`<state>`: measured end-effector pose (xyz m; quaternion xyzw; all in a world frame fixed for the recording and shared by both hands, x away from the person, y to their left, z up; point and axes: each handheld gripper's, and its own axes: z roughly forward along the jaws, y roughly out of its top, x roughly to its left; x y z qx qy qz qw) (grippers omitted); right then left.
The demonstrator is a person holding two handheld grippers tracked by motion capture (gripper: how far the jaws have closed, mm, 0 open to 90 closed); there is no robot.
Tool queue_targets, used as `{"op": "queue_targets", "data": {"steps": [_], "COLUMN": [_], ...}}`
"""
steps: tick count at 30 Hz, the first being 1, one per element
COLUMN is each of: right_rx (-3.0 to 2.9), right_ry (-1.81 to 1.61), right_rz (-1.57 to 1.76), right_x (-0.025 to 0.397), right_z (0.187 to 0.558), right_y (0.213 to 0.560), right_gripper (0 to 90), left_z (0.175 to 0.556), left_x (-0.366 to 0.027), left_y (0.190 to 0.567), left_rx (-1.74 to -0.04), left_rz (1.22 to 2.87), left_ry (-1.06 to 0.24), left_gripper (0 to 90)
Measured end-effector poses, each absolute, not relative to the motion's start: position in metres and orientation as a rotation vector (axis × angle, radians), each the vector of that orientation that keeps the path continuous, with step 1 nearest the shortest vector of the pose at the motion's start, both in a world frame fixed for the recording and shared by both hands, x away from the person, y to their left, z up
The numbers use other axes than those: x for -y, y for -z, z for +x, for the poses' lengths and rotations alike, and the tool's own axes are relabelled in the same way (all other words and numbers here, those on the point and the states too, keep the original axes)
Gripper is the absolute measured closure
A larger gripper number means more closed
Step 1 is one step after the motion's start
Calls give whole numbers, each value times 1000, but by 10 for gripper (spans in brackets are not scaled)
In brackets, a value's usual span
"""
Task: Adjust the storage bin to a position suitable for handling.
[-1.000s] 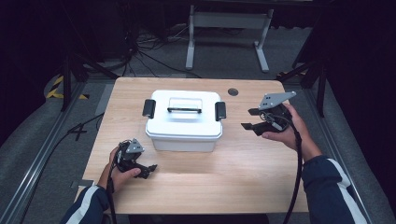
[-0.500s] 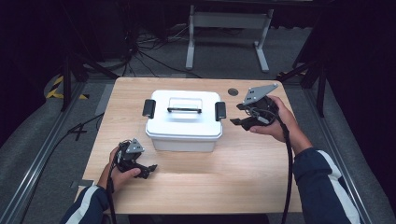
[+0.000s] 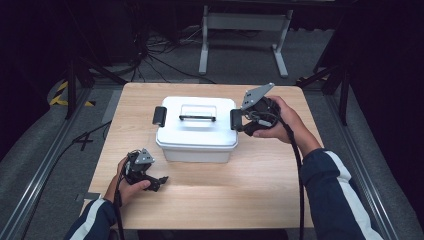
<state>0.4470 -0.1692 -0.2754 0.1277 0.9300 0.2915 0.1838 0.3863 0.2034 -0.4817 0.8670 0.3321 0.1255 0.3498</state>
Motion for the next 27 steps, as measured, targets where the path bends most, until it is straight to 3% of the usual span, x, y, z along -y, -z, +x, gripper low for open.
{"op": "queue_targets", "data": {"steps": [27], "right_rx": [-2681], "right_ry": [-651], "right_rz": [200], "right_x": [101], "right_z": [464], "right_y": [277], "right_gripper": [518], "left_z": [383], "left_x": [-205], "left_y": [481], "left_rx": [-865], "left_rz": [2250], "left_ry": [-319], "left_gripper": [4]}}
